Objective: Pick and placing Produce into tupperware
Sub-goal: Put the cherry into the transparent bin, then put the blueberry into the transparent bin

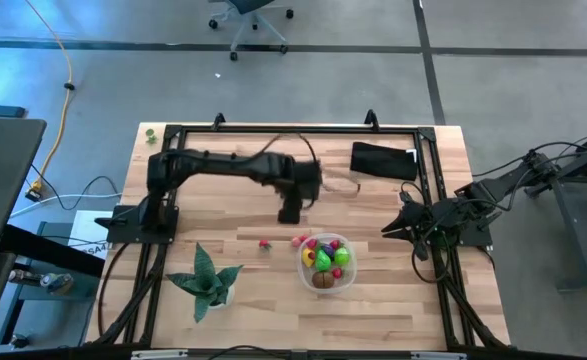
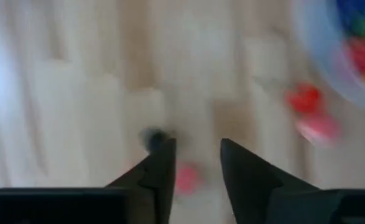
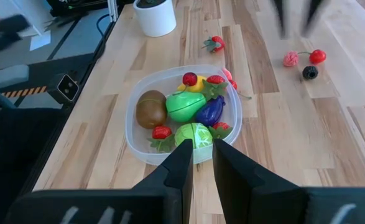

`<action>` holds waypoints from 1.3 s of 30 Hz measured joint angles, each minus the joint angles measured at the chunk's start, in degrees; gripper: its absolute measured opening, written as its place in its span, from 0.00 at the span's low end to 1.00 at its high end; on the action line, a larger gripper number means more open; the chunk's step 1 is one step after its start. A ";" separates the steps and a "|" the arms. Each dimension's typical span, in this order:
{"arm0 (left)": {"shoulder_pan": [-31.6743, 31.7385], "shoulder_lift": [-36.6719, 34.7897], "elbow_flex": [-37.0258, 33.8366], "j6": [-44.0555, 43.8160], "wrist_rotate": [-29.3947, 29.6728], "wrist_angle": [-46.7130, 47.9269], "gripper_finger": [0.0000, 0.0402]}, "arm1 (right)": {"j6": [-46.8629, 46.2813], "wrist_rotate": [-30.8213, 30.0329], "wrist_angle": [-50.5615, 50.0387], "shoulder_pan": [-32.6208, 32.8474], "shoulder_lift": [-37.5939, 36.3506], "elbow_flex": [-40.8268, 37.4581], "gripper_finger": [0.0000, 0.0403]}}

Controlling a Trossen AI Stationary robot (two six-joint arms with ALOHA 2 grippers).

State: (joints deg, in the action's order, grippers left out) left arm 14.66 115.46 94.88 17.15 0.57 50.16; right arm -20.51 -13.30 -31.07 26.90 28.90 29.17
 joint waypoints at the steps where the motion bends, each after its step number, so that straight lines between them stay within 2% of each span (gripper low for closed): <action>1: 1.39 0.26 -0.39 -0.03 -1.05 -1.90 0.32 | 0.00 0.02 0.02 0.00 -0.02 0.00 0.13; 7: 7.90 2.30 -1.02 -0.69 -2.29 -0.59 0.46 | 0.02 0.02 0.00 0.00 -0.02 0.02 0.13; 12: 10.27 4.52 -0.99 -1.16 -1.39 0.35 0.51 | 0.02 0.00 0.00 0.01 -0.02 0.00 0.13; 21: 12.02 7.47 -0.97 -2.83 -2.81 1.55 0.49 | 0.00 0.00 0.00 0.00 -0.01 0.00 0.13; 33: 11.70 7.56 -0.97 -4.31 -4.02 5.68 0.48 | 0.00 0.00 0.00 0.00 -0.02 0.00 0.13; 39: 10.28 7.56 -0.97 3.88 -4.14 2.92 0.48 | 0.02 0.02 0.00 0.00 -0.02 0.00 0.13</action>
State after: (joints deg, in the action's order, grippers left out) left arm 24.94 123.02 93.91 21.02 -3.57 53.08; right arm -20.49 -13.28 -31.07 26.89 28.89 29.17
